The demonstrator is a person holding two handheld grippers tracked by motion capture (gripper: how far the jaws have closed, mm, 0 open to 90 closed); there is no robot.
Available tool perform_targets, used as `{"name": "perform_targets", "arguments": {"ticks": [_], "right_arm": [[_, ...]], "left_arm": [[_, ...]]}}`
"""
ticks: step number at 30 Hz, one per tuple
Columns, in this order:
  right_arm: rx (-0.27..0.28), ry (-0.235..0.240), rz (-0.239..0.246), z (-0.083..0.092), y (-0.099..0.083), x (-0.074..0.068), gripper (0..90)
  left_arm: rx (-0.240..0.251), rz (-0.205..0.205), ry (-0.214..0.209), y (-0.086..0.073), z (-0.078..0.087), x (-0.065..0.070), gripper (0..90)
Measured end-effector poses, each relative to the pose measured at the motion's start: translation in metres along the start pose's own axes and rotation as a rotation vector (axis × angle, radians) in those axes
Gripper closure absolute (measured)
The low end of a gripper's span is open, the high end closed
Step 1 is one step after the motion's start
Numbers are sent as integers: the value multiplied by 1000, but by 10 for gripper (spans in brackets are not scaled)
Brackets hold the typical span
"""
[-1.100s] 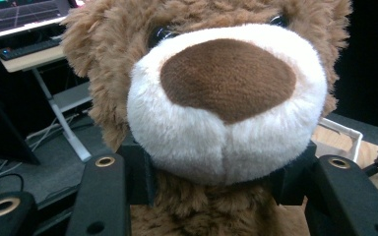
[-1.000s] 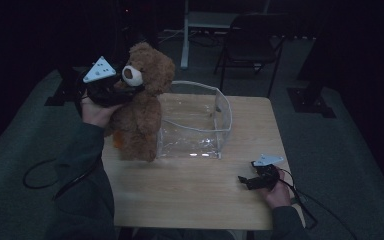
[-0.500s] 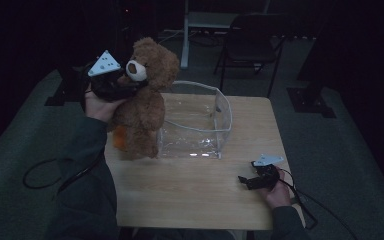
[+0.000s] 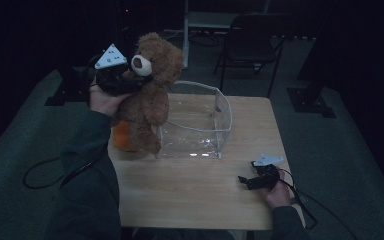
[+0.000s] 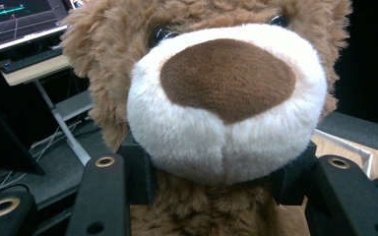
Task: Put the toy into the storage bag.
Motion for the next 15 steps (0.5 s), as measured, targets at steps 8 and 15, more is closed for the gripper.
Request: {"name": "perform_targets", "arguments": {"ticks": [8, 15], "right_arm": [[0, 0, 0, 0, 0, 0, 120], [0, 0, 0, 0, 0, 0, 120]], "left_arm": [[-2, 7, 8, 4, -4, -4, 472], [0, 16, 16, 9, -8, -8, 472]]}}
Point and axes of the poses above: each handheld gripper's, and its own axes: z roughly backward along the jaws, y roughly out of its top, x roughly to its right, the point moved 9 cm from there along -z, roughly forward along the jaws, and after that the axes turned 14 degrees about x, right-handed, at the moved point
